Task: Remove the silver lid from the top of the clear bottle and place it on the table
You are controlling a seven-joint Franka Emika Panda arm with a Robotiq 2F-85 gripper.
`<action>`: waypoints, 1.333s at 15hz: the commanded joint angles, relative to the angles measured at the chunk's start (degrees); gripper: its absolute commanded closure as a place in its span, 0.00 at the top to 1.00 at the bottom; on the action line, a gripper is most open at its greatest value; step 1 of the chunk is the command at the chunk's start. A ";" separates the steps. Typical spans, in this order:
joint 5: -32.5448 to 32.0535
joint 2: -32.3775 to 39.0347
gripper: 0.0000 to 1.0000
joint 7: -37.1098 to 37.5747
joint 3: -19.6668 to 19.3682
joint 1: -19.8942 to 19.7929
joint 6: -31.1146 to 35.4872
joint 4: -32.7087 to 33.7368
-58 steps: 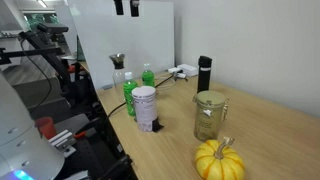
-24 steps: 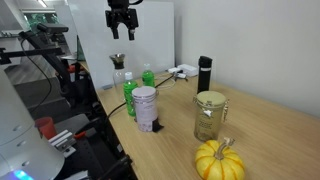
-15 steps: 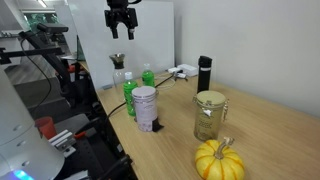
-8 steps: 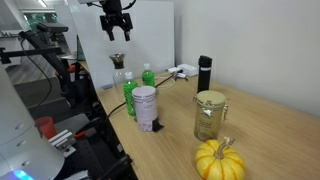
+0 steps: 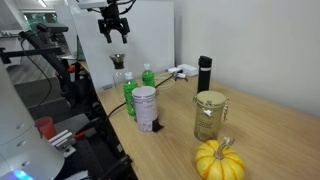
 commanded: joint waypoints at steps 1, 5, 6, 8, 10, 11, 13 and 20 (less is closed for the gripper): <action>-0.90 2.13 1.00 0.68 0.58 0.60 0.43 1.22; -0.52 3.31 1.00 0.47 1.15 1.43 0.32 1.41; -0.43 3.49 1.00 0.44 1.20 1.62 0.31 1.40; 0.13 3.85 0.97 0.03 1.17 2.01 0.46 1.26; 0.84 4.36 0.97 -0.59 1.16 2.41 0.77 1.06; 1.22 4.72 0.97 -0.85 1.18 2.63 0.71 1.04; 2.13 5.47 0.99 -1.33 1.24 3.14 0.91 0.88; 1.88 7.65 0.87 -1.01 1.49 3.70 2.97 0.63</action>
